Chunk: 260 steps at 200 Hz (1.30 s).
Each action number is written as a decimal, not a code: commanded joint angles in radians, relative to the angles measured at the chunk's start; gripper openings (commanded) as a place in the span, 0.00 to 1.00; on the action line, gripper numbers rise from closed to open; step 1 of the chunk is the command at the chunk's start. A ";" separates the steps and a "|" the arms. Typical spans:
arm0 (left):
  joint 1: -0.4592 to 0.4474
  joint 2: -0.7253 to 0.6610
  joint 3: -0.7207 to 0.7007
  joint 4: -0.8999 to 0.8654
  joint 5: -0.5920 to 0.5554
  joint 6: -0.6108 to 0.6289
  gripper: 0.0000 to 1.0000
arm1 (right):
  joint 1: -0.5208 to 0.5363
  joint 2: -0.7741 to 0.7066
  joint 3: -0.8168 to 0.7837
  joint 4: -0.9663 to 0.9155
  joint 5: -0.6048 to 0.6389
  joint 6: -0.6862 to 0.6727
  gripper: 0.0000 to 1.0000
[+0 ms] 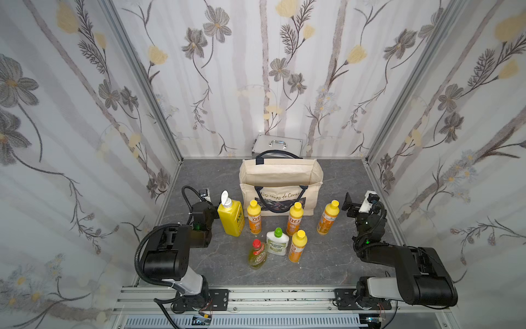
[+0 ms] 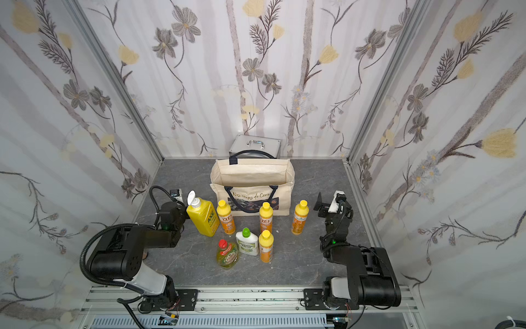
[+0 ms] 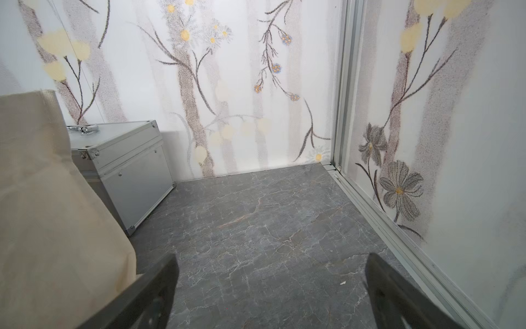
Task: Pack dish soap into the shopping bag
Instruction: Pick up the bottle of dish soap at the center of the board.
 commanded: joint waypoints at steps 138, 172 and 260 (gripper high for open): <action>0.001 0.001 0.006 0.035 -0.007 -0.005 1.00 | -0.007 0.001 0.006 0.027 -0.025 -0.007 1.00; 0.001 0.001 0.007 0.034 -0.008 -0.006 1.00 | -0.008 0.001 0.006 0.026 -0.025 -0.007 1.00; -0.001 -0.107 0.121 -0.256 -0.049 -0.017 1.00 | -0.006 -0.089 0.008 -0.048 0.022 0.007 1.00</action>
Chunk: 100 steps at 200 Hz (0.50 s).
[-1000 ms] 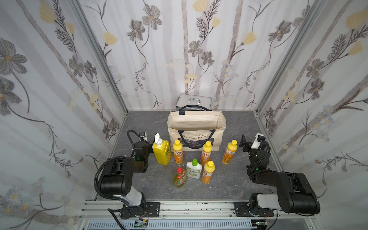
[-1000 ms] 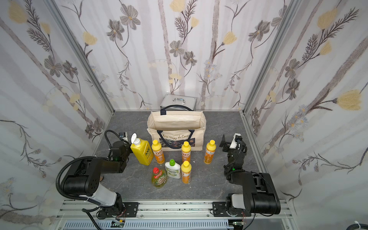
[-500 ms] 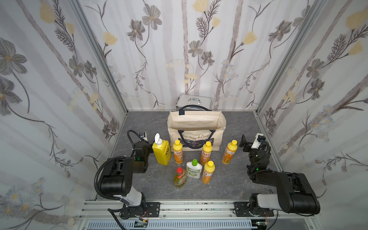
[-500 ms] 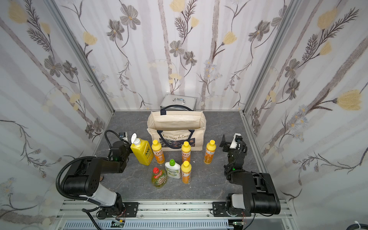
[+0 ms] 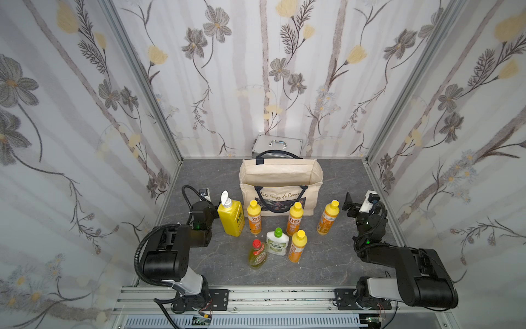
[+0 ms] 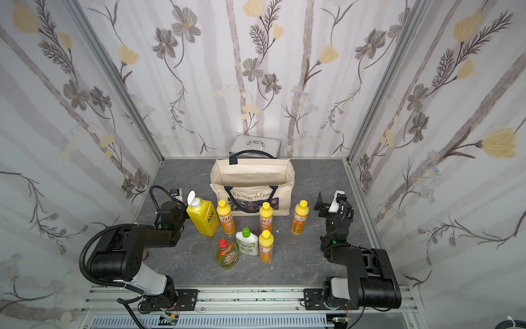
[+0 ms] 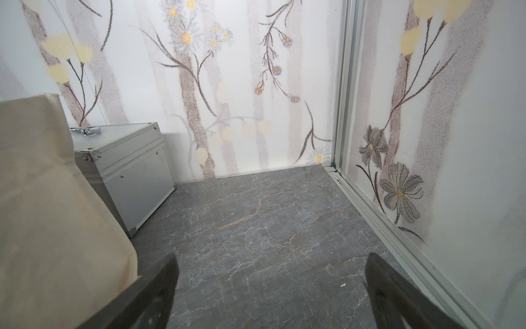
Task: Pack dish soap into the shopping bag
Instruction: Pick up the bottle of dish soap at the center of the board.
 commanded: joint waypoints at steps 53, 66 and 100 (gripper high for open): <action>-0.002 -0.318 0.226 -0.495 -0.027 -0.202 1.00 | 0.014 -0.369 0.110 -0.429 0.047 0.042 1.00; -0.002 -0.356 0.294 -0.614 -0.021 -0.235 1.00 | 0.026 -0.429 0.195 -0.604 0.042 0.041 1.00; -0.004 -0.431 0.390 -0.789 0.027 -0.336 1.00 | 0.101 -0.534 0.394 -1.010 0.043 0.083 1.00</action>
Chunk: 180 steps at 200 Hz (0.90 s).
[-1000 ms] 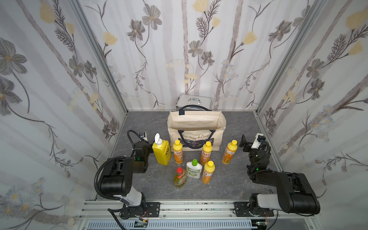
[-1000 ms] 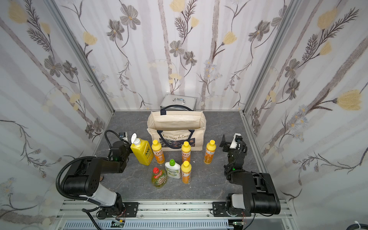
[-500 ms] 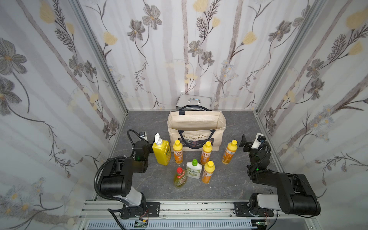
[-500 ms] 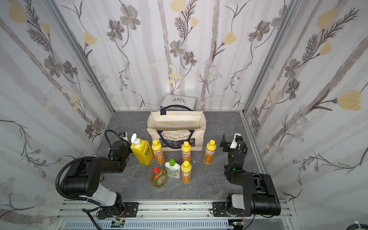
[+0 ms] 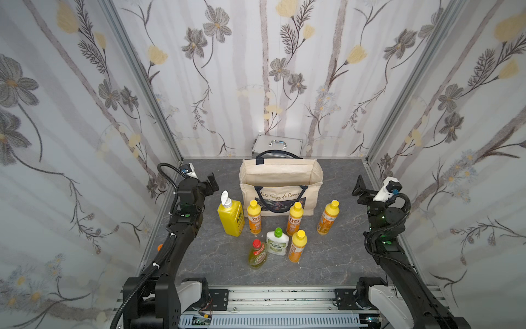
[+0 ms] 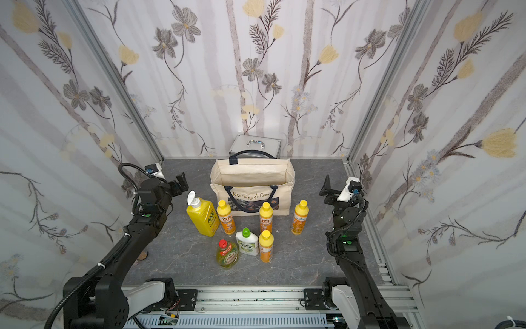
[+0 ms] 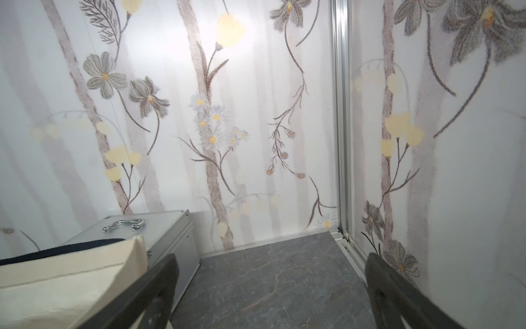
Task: Pack dish soap into the shopping bag
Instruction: Pick up the bottle of dish soap at the center of the board.
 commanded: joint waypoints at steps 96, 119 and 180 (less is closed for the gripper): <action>-0.010 -0.053 0.100 -0.328 0.182 -0.167 1.00 | 0.377 0.014 0.339 -0.917 0.119 0.178 0.97; -0.011 -0.053 0.104 -0.337 0.182 -0.164 1.00 | 0.390 0.029 0.329 -0.922 0.125 0.188 0.92; -0.014 -0.055 0.093 -0.322 0.190 -0.170 1.00 | 0.394 0.012 0.266 -0.896 0.078 0.217 0.87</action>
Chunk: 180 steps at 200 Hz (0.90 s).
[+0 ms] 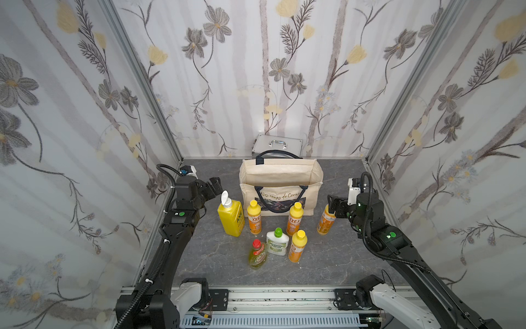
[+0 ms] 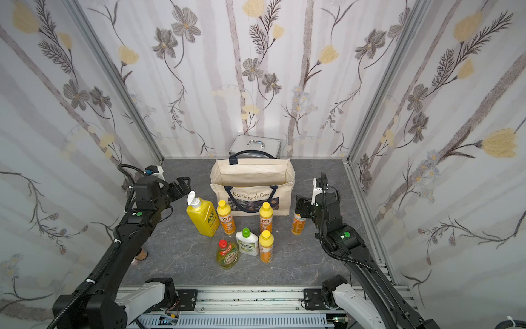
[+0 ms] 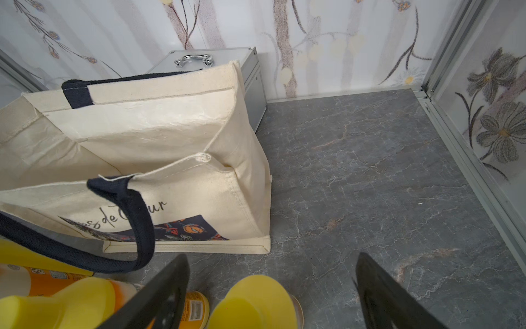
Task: Pack dish soap into the shopping bag
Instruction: Pick up the bottle of dish soap at the center of the board.
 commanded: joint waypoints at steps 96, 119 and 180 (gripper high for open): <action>-0.007 -0.012 -0.021 0.028 0.002 -0.010 1.00 | 0.027 -0.014 -0.123 0.096 0.064 0.039 0.77; -0.008 -0.012 -0.021 0.029 0.006 -0.009 1.00 | 0.029 -0.025 -0.139 0.114 0.067 0.042 0.71; -0.010 -0.022 -0.030 0.033 -0.008 -0.006 1.00 | 0.037 -0.029 -0.131 0.106 0.078 0.032 0.55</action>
